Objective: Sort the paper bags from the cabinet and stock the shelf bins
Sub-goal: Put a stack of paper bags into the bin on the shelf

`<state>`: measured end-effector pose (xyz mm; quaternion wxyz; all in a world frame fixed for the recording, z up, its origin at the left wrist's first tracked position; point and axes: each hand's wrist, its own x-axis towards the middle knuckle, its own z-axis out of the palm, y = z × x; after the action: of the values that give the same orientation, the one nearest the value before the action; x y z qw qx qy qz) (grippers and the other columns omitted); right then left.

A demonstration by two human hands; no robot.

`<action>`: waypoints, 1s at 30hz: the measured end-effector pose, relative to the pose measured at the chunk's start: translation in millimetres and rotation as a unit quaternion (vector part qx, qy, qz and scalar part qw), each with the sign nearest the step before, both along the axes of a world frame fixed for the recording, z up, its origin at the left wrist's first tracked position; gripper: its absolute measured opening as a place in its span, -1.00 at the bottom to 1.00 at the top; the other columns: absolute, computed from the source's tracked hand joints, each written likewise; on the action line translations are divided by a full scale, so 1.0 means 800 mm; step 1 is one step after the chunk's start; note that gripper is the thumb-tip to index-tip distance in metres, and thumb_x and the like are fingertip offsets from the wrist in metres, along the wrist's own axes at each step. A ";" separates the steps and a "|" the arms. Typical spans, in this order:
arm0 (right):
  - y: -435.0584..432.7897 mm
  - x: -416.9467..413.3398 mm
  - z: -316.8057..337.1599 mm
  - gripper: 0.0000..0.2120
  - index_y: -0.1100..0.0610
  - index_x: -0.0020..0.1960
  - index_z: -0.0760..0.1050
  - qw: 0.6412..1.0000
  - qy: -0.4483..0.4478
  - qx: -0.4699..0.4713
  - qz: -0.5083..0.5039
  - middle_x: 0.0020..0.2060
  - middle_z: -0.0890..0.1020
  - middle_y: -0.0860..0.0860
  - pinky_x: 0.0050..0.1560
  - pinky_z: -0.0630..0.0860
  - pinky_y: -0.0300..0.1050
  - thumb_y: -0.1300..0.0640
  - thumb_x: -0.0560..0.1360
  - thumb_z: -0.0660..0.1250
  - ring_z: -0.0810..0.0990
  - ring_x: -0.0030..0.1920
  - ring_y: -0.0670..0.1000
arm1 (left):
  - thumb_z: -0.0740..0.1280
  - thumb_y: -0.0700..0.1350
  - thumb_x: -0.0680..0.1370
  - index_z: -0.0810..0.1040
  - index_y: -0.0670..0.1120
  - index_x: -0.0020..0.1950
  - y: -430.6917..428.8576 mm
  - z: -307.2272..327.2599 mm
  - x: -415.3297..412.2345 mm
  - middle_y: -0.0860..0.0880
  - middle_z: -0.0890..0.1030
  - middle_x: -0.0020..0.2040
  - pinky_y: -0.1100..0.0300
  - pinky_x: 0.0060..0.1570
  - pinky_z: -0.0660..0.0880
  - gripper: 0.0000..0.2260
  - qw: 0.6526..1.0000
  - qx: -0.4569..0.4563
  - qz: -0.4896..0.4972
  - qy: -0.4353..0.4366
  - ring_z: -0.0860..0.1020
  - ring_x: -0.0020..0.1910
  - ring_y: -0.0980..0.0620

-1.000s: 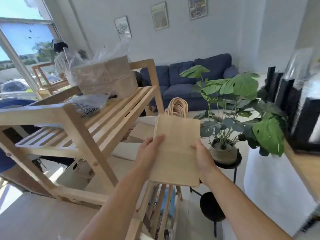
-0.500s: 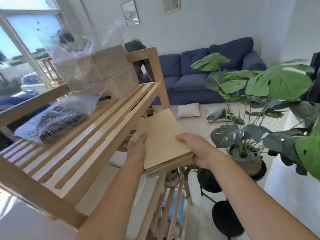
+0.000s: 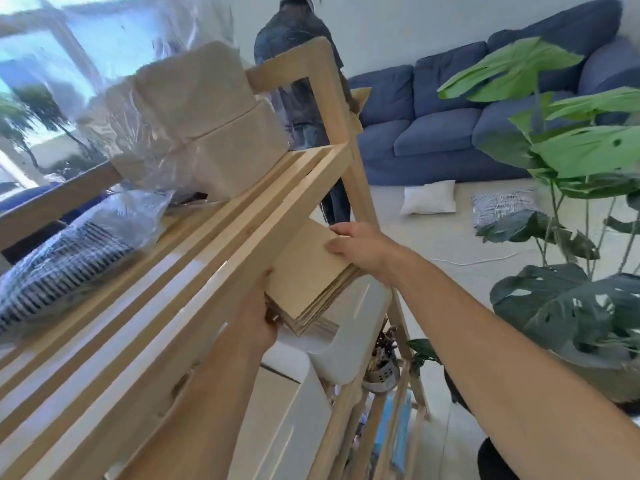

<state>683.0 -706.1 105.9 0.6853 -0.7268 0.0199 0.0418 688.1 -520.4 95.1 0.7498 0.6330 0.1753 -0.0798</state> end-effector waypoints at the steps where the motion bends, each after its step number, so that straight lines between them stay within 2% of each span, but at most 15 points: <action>1: 0.001 0.015 -0.002 -0.75 0.06 0.21 0.53 1.000 0.000 -0.013 0.010 0.06 0.64 0.08 0.01 0.58 -0.07 0.17 0.54 0.27 0.63 0.02 0.06 | 0.33 -0.03 0.52 0.49 -0.08 -0.04 0.004 -0.002 0.008 -0.06 0.52 -0.21 0.20 -0.32 0.43 -0.87 1.000 0.003 -0.006 -0.003 0.48 -0.25 -0.01; 2: 0.000 0.028 -0.007 -0.75 0.04 0.20 0.52 1.000 0.002 -0.021 0.015 0.06 0.64 0.07 0.08 0.57 -0.06 0.15 0.54 0.28 0.63 0.05 0.07 | 0.32 -0.04 0.54 0.48 -0.07 -0.13 0.007 -0.005 0.016 -0.03 0.49 -0.33 0.25 -0.42 0.41 -0.87 1.000 0.006 -0.012 0.002 0.45 -0.37 0.04; 4: -0.002 0.052 -0.018 -0.74 0.02 0.21 0.53 0.999 0.008 -0.037 0.024 0.04 0.64 0.03 0.13 0.56 -0.06 0.13 0.53 0.29 0.63 0.05 0.05 | 0.34 -0.05 0.55 0.46 -0.07 -0.20 0.013 -0.011 0.028 -0.01 0.42 -0.37 0.25 -0.41 0.38 -0.83 1.000 0.017 -0.017 0.016 0.40 -0.42 0.07; 6: -0.009 0.071 -0.030 -0.69 -0.01 0.26 0.52 0.998 0.013 -0.056 0.039 0.02 0.64 -0.01 0.09 0.56 -0.12 0.11 0.52 0.30 0.63 0.01 0.01 | 0.37 -0.10 0.53 0.49 -0.08 -0.07 0.017 -0.022 0.037 -0.03 0.46 -0.28 0.20 -0.30 0.42 -0.91 0.999 0.004 -0.017 0.032 0.45 -0.31 0.05; 8: -0.018 0.086 -0.038 -0.67 -0.03 0.28 0.51 0.995 0.023 -0.079 0.062 0.05 0.63 -0.01 0.10 0.55 -0.14 0.10 0.52 0.30 0.62 0.03 0.01 | 0.37 -0.16 0.53 0.49 -0.09 0.10 0.012 -0.032 0.045 -0.06 0.54 -0.17 0.13 -0.25 0.47 -0.83 0.999 -0.005 -0.024 0.043 0.52 -0.21 0.01; 10: -0.024 0.104 -0.040 -0.63 -0.09 0.30 0.48 0.986 0.030 -0.143 0.085 0.13 0.60 -0.01 0.25 0.48 -0.01 0.07 0.49 0.29 0.58 0.12 0.04 | 0.36 -0.20 0.54 0.50 -0.12 0.12 0.005 -0.041 0.051 -0.09 0.58 -0.14 0.07 -0.19 0.51 -0.84 0.999 -0.001 -0.021 0.048 0.55 -0.18 -0.03; 13: -0.027 0.120 -0.035 -0.54 -0.17 0.33 0.42 0.943 0.044 -0.304 0.125 0.26 0.50 0.00 0.42 0.19 0.22 0.03 0.44 0.22 0.43 0.28 0.13 | 0.34 -0.22 0.56 0.53 -0.16 0.01 -0.003 -0.054 0.060 -0.15 0.61 -0.11 -0.01 -0.09 0.55 -0.95 0.998 0.010 -0.020 0.057 0.59 -0.14 -0.08; 15: -0.025 0.122 -0.034 -0.55 -0.08 0.37 0.37 0.918 0.047 -0.364 0.151 0.27 0.46 0.02 0.36 0.26 0.15 0.09 0.49 0.17 0.42 0.26 0.13 | 0.35 -0.22 0.56 0.52 -0.17 0.00 -0.003 -0.065 0.069 -0.17 0.61 -0.09 -0.03 -0.09 0.57 -0.95 0.997 0.031 -0.023 0.064 0.59 -0.13 -0.10; 17: -0.017 0.120 -0.040 -0.60 0.05 0.36 0.37 0.895 0.046 -0.418 0.148 0.20 0.48 0.07 0.11 0.43 0.00 0.15 0.53 0.15 0.48 0.11 0.11 | 0.37 -0.23 0.54 0.52 -0.20 0.02 -0.004 -0.073 0.075 -0.18 0.61 -0.08 -0.01 -0.22 0.60 -0.90 0.995 0.067 -0.024 0.072 0.60 -0.15 -0.11; 18: -0.011 0.122 -0.047 -0.62 0.08 0.32 0.39 0.883 0.041 -0.446 0.139 0.15 0.51 0.08 0.04 0.47 -0.04 0.14 0.51 0.17 0.51 0.05 0.10 | 0.38 -0.22 0.53 0.51 -0.21 0.05 -0.006 -0.077 0.077 -0.19 0.61 -0.07 0.00 -0.30 0.61 -0.86 0.993 0.085 -0.024 0.076 0.60 -0.17 -0.11; 21: 0.003 0.127 -0.069 -0.67 0.07 0.22 0.45 0.861 0.002 -0.499 0.094 0.14 0.57 0.07 0.06 0.52 -0.04 0.09 0.46 0.22 0.57 0.07 0.11 | 0.41 -0.17 0.52 0.48 -0.21 0.14 -0.014 -0.081 0.080 -0.20 0.60 -0.02 0.05 -0.36 0.59 -0.75 0.987 0.125 -0.031 0.091 0.61 -0.17 -0.10; 25: 0.007 0.113 -0.074 -0.69 0.09 0.27 0.44 0.840 -0.046 -0.541 0.009 0.18 0.56 0.06 -0.08 0.34 -0.05 0.09 0.54 0.18 0.56 0.18 0.12 | 0.42 -0.03 0.50 0.48 -0.16 0.11 -0.021 -0.077 0.074 -0.15 0.56 -0.05 -0.03 -0.06 0.57 -0.71 0.969 0.226 -0.030 0.099 0.56 -0.10 -0.08; 27: 0.009 0.107 -0.075 -0.71 0.12 0.23 0.47 0.840 -0.072 -0.536 -0.034 0.14 0.57 0.07 -0.09 0.38 -0.05 0.11 0.54 0.20 0.58 0.14 0.13 | 0.42 0.01 0.49 0.47 -0.14 0.06 -0.025 -0.072 0.072 -0.15 0.53 -0.04 -0.07 0.05 0.55 -0.71 0.964 0.243 -0.030 0.106 0.53 -0.04 -0.13; 30: 0.008 0.096 -0.073 -0.73 0.14 0.19 0.48 0.850 -0.085 -0.517 -0.058 0.11 0.59 0.08 -0.02 0.50 -0.03 0.09 0.53 0.27 0.60 0.08 0.12 | 0.41 -0.01 0.51 0.43 -0.15 0.14 -0.027 -0.059 0.059 -0.12 0.48 -0.10 -0.09 0.11 0.53 -0.67 0.967 0.232 -0.022 0.106 0.51 0.02 -0.16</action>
<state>760.1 -699.4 47.8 0.2111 -0.9742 0.0227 -0.0761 735.0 -542.3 47.7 0.5576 0.7813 0.2533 -0.1205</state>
